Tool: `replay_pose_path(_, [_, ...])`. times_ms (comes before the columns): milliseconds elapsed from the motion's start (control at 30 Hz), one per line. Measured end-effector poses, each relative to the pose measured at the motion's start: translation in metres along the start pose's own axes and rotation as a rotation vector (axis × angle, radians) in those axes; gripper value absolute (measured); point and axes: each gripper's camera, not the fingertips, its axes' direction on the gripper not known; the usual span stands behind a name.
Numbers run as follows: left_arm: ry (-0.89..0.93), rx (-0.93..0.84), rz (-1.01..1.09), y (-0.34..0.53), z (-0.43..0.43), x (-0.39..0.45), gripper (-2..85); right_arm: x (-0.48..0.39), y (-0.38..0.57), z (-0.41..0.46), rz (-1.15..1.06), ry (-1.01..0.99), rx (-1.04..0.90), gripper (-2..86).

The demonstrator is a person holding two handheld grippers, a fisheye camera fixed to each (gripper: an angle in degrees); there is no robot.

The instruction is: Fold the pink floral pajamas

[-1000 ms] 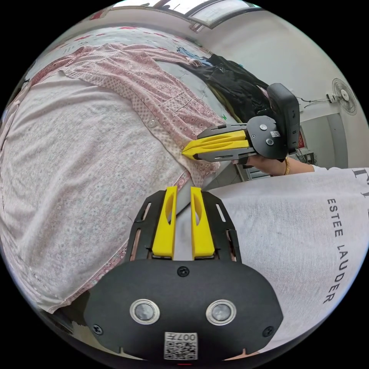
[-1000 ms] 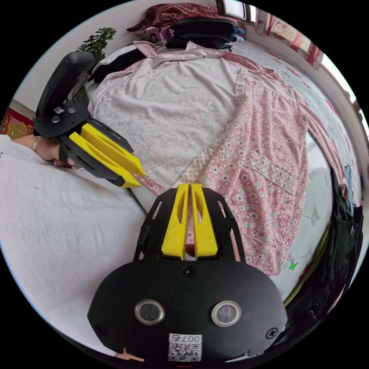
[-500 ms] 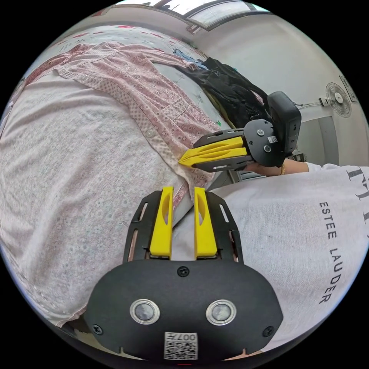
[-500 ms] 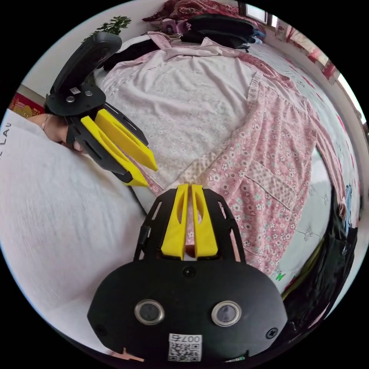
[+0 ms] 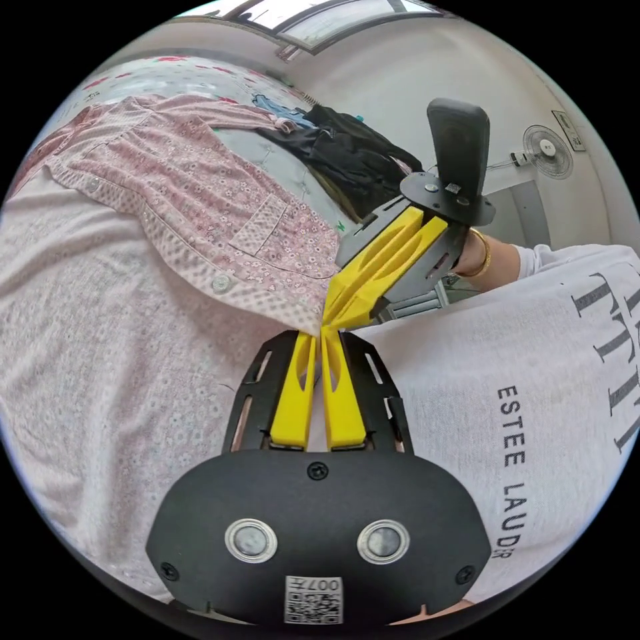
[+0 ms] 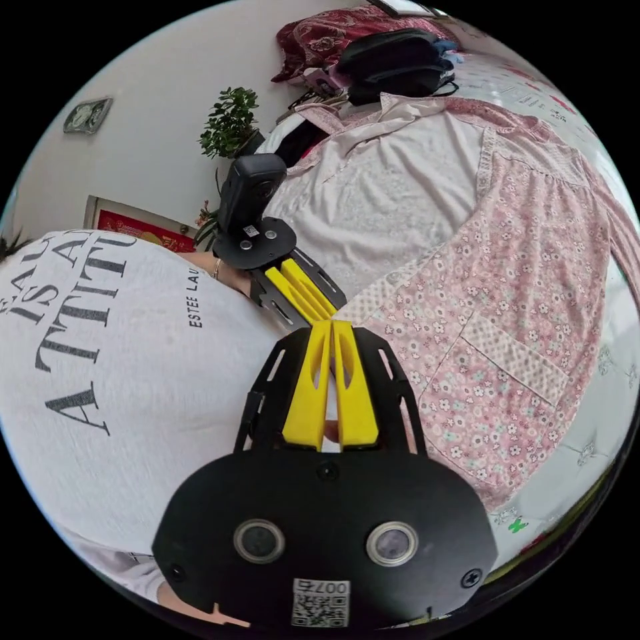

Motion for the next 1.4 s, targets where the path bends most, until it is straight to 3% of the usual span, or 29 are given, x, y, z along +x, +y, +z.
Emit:
replay_pose_path(67, [0.026, 0.004, 0.018, 0.006, -0.002, -0.003, -0.5, 0.009, -0.017, -0.021, -0.027, 0.047, 0.031, 1.3])
replay_pose_path(200, [0.013, 0.015, 0.043, 0.014, -0.008, -0.002, -0.9, 0.053, -0.091, -0.056, 0.013, 0.425, 0.150, 2.4])
replay_pose_path(300, [-0.010, 0.008, 0.093, 0.014, -0.014, 0.005, -0.9, 0.093, -0.165, -0.053, 0.028, 0.575, 0.166, 2.8])
replay_pose_path(500, [-0.037, -0.003, 0.166, 0.011, -0.025, 0.012, -0.9, 0.171, -0.297, -0.022, 0.068, 0.657, 0.064, 4.2])
replay_pose_path(667, [-0.042, 0.005, 0.162, 0.007, -0.038, 0.003, -1.0, 0.203, -0.335, 0.019, 0.097, 0.718, -0.066, 4.0])
replay_pose_path(733, [-0.034, 0.022, 0.155, 0.004, -0.045, -0.001, -1.0, 0.201, -0.333, 0.011, 0.108, 0.779, 0.005, 2.7])
replay_pose_path(867, [-0.013, 0.045, 0.159, -0.005, -0.058, -0.005, -1.0, 0.210, -0.328, -0.008, 0.111, 0.731, 0.022, 0.9])
replay_pose_path(1100, [-0.068, 0.054, 0.120, -0.007, -0.075, -0.013, -0.9, 0.195, -0.324, -0.085, 0.178, 0.694, 0.325, 0.8])
replay_pose_path(1300, [0.036, -0.065, -0.243, 0.007, -0.042, -0.083, -1.0, 0.231, -0.343, -0.067, 0.275, 0.638, 0.158, 4.1])
replay_pose_path(1400, [0.105, -0.062, -0.303, 0.009, -0.035, -0.101, -1.0, 0.209, -0.317, -0.089, 0.226, 0.601, 0.233, 5.5])
